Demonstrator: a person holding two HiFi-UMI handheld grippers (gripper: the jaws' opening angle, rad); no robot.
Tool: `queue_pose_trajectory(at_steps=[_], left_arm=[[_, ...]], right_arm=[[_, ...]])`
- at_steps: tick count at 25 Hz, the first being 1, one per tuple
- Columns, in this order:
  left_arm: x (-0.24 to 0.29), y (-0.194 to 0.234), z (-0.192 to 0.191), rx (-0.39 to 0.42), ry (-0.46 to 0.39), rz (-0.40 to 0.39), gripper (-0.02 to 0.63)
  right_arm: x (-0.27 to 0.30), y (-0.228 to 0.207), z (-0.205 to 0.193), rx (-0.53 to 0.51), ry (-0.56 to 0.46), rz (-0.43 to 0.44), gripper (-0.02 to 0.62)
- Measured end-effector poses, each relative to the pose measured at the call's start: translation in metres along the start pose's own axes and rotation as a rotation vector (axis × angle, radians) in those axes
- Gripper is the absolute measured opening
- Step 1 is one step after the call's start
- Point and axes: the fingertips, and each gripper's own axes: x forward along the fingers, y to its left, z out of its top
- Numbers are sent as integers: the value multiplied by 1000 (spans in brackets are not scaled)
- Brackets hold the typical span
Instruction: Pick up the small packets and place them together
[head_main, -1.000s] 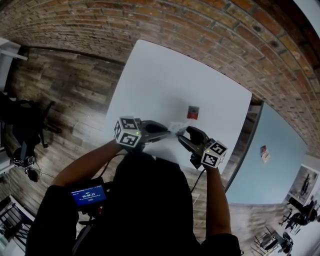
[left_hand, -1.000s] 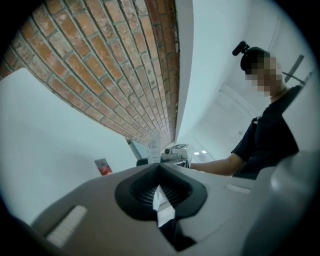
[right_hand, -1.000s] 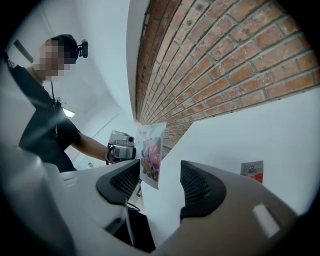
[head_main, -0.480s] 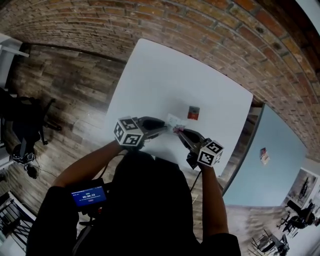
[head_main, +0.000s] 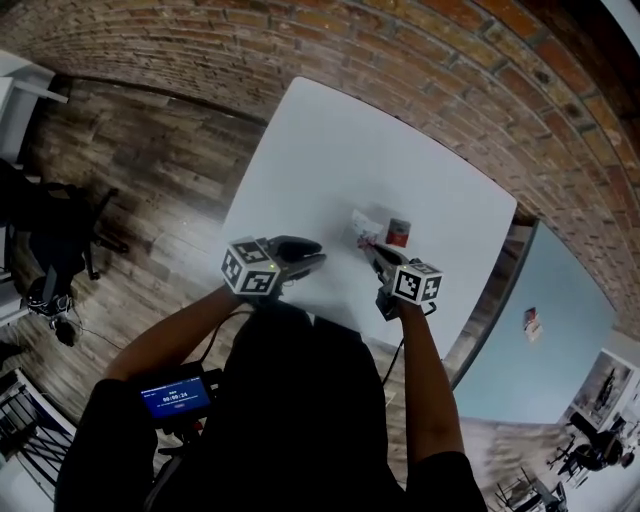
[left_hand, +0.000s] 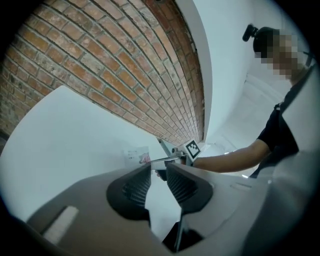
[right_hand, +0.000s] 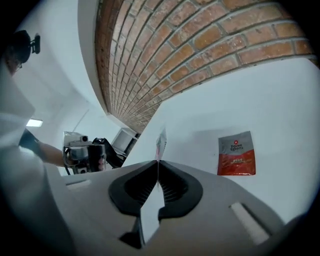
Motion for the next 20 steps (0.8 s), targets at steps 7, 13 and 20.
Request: queue_pose_trajectory(at_steps=[7, 13, 20], left_arm=[[-20, 15, -4, -54, -32, 40, 84], [-27, 21, 2, -66, -49, 58, 81], [-27, 19, 3, -65, -52, 52, 75]], right_arm=[[23, -29, 5, -25, 79, -126, 18], [24, -46, 6, -23, 86, -199, 108], [-1, -50, 17, -130, 3, -301, 153]])
